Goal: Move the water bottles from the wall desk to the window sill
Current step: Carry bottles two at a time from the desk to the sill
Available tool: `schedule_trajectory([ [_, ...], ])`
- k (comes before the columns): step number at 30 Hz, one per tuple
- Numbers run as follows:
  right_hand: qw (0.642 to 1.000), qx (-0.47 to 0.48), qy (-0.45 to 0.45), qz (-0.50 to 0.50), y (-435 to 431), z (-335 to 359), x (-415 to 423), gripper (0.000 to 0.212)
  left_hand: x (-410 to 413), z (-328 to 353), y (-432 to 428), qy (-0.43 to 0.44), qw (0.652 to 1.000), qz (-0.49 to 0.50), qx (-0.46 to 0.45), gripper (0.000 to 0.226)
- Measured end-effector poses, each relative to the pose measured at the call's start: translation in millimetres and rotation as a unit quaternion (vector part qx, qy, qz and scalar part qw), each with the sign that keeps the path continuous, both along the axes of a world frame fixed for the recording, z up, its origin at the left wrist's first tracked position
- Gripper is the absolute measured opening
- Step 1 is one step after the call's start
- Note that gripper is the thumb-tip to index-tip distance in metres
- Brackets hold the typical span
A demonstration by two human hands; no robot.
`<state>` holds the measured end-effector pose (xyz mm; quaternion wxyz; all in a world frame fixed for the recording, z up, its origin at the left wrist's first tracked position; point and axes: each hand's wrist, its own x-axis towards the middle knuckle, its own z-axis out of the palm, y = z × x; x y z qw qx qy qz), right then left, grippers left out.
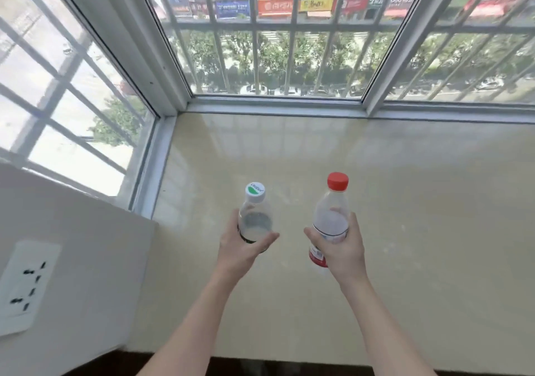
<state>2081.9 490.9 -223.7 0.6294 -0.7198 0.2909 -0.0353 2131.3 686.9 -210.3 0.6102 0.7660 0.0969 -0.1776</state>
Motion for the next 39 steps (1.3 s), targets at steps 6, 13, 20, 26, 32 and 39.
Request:
schedule_trajectory([
  [6,0.998,0.034,-0.021,0.042,-30.6,-71.5,43.7,0.054,43.5,-68.2,-26.2,-0.029,1.0,0.005,0.007,0.048],
  [13,0.996,-0.007,-0.056,0.071,-40.6,-146.3,94.7,0.063,97.9,-147.2,-45.5,-0.09,0.996,0.012,0.006,0.05],
  [20,0.991,-0.042,-0.098,0.08,-34.4,-176.7,133.1,0.078,125.0,-182.0,-44.0,-0.132,0.991,0.009,0.01,0.056],
  [26,0.991,-0.078,-0.075,0.079,-33.9,-192.4,134.9,0.067,128.7,-196.0,-37.5,-0.144,0.989,-0.01,0.035,0.064],
  [32,0.994,-0.09,-0.032,0.057,-30.7,-209.3,134.8,0.063,131.5,-210.7,-29.1,-0.123,0.989,-0.041,0.075,0.064],
  [39,0.995,-0.083,-0.007,0.054,-31.0,-220.1,137.4,0.074,130.0,-225.2,-17.1,-0.104,0.986,-0.063,0.117,0.072],
])
